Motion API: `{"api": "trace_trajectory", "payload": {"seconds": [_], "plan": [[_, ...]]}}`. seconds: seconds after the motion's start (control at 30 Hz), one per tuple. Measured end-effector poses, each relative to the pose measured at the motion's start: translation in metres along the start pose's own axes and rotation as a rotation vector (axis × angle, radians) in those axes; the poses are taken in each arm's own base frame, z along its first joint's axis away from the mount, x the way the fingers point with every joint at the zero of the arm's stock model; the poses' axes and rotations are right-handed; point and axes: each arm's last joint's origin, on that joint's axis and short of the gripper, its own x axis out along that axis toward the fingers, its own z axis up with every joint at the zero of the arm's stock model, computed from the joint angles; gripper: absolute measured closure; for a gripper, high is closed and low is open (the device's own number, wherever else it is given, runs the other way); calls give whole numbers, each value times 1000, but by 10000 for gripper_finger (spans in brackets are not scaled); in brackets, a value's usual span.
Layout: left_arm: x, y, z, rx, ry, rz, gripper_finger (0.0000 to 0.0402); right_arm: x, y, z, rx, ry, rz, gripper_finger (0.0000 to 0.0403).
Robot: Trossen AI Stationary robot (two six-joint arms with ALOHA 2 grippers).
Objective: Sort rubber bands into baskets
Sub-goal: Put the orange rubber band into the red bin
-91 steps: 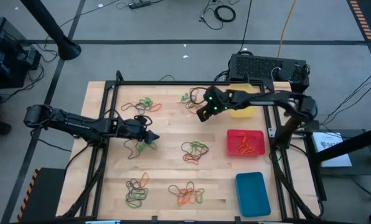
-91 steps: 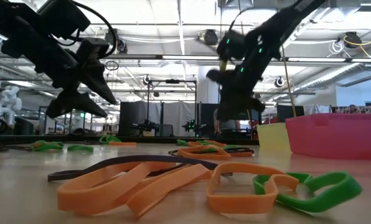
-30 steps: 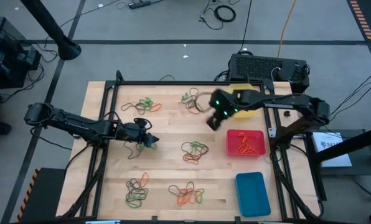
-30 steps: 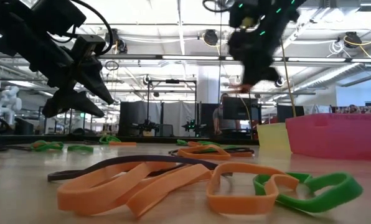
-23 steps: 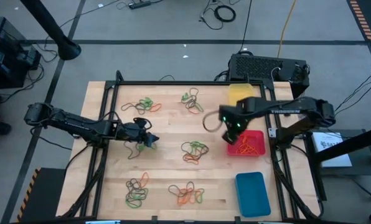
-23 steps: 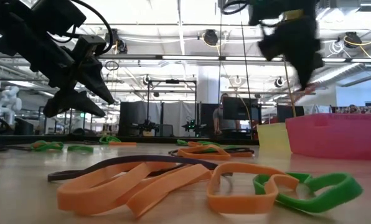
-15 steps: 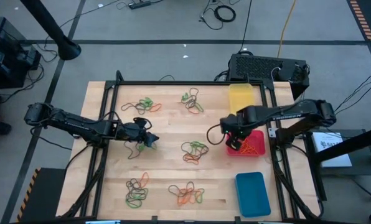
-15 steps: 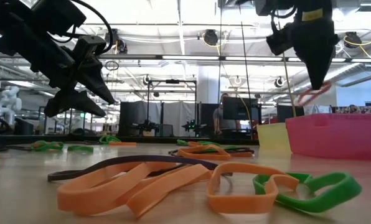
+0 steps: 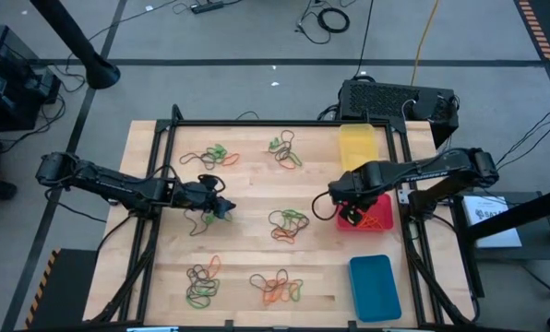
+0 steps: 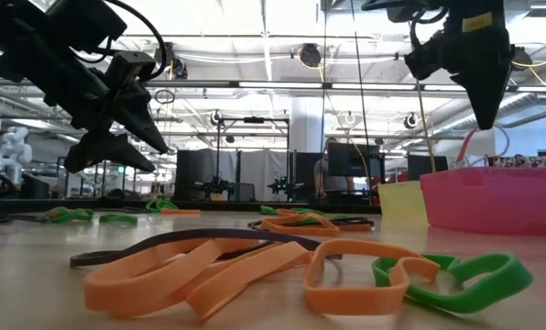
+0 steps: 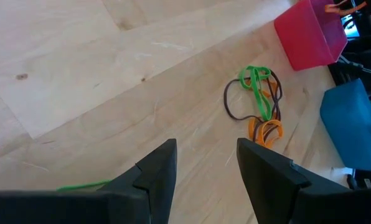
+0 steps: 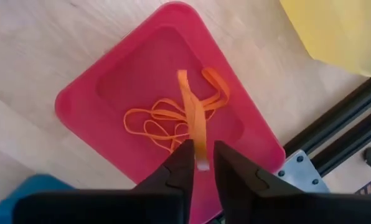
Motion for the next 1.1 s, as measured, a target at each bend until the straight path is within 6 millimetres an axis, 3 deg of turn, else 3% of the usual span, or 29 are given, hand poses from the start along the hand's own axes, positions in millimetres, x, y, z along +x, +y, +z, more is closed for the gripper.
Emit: {"api": "trace_trajectory", "payload": {"seconds": [0.43,0.57,0.77,0.9,1.1], "plan": [[0,0,0,1,-4,2,226,-1,7,-7,62,-6,9,282],[0,0,0,9,5,-2,226,-2,18,-5,98,-47,101,271],[0,0,-1,62,25,-13,226,-16,68,5,-48,-300,499,268],[0,-1,-2,114,62,-33,226,-26,111,6,-281,-537,699,268],[-1,0,-8,186,124,-31,226,-5,180,-5,-574,-727,826,268]]}}
